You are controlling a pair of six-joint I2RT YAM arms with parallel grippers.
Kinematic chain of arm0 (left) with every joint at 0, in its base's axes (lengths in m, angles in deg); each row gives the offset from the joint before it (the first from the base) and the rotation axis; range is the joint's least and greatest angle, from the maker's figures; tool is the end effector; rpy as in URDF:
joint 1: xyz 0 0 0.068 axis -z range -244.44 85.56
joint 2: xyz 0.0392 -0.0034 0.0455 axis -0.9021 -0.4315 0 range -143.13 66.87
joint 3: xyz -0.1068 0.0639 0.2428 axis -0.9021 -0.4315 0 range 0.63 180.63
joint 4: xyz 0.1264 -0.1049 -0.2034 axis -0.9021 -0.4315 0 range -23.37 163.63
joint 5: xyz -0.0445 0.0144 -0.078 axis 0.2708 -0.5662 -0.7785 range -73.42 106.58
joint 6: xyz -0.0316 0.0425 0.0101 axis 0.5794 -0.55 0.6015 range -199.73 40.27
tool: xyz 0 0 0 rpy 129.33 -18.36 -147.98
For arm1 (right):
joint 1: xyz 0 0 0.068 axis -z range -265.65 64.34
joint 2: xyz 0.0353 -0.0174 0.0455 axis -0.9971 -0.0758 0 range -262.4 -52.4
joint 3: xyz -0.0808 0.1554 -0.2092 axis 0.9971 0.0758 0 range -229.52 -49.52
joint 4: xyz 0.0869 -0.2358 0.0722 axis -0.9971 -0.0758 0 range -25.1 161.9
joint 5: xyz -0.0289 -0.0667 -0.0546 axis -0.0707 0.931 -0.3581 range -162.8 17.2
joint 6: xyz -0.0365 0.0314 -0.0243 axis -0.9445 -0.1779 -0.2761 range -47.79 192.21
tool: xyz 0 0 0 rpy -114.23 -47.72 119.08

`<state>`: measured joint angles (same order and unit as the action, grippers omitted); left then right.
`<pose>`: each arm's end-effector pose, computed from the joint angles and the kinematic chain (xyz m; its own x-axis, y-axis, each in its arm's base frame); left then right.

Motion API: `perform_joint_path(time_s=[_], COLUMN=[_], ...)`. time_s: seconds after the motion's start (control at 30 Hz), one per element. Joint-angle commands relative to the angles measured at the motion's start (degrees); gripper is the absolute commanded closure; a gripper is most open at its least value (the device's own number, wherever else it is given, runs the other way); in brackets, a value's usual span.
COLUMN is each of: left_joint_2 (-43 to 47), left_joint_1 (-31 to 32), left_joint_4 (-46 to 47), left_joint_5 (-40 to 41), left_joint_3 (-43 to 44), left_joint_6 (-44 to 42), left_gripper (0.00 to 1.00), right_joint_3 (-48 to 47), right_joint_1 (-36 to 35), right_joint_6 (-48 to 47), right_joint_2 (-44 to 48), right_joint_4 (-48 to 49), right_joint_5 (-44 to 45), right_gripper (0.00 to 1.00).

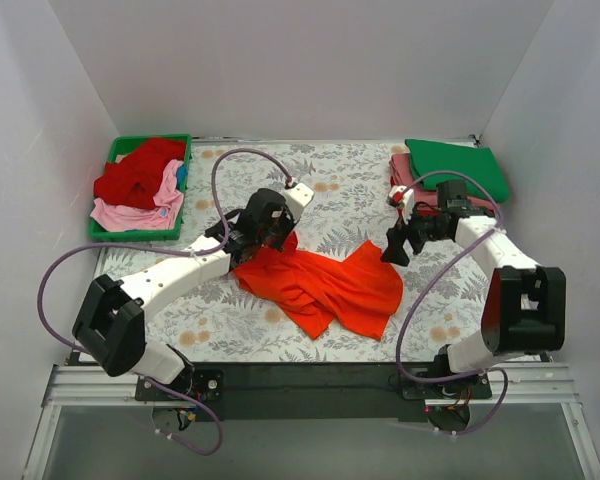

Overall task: Fold and stack the t-shirts
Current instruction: Flatten the tshirt out

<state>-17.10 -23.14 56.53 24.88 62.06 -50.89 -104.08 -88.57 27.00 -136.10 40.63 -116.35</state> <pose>0.2480 -0.2111 0.2679 -0.6946 -0.0253 -0.7190 0.2677 0.9186 -0.2909 0.2819 0.0389 0.2222 -0.3446 -0.5326 -0.7731 -0.8817 0.4664 0.0717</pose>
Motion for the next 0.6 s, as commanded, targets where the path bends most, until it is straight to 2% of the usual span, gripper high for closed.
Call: perform_joint_path(time_s=[0.0, 0.17, 0.47, 0.57], left_joint_2=[3.10, 5.03, 6.80, 7.15], left_joint_1=[-2.00, -3.94, -5.35, -5.70], left_joint_4=[1.81, 2.42, 2.86, 3.04], left_joint_5=[-3.28, -5.13, -7.15, -7.50], left_joint_3=[-1.40, -2.36, -3.24, -3.25], left_joint_6=[2.53, 4.12, 4.65, 4.91], left_gripper=[1.00, 1.00, 1.00, 1.00], right_joint_3=[-6.77, -13.89, -18.21, -18.56], right_joint_1=[-1.56, -3.32, -6.22, -7.36], right_joint_6=[8.28, 12.86, 15.59, 15.68], right_joint_2=[-6.37, -17.43, -24.75, -26.33], right_joint_4=[3.75, 3.67, 3.32, 2.35], right_joint_5=[4.52, 8.30, 10.15, 8.23], right_gripper=[0.06, 0.13, 0.26, 0.34])
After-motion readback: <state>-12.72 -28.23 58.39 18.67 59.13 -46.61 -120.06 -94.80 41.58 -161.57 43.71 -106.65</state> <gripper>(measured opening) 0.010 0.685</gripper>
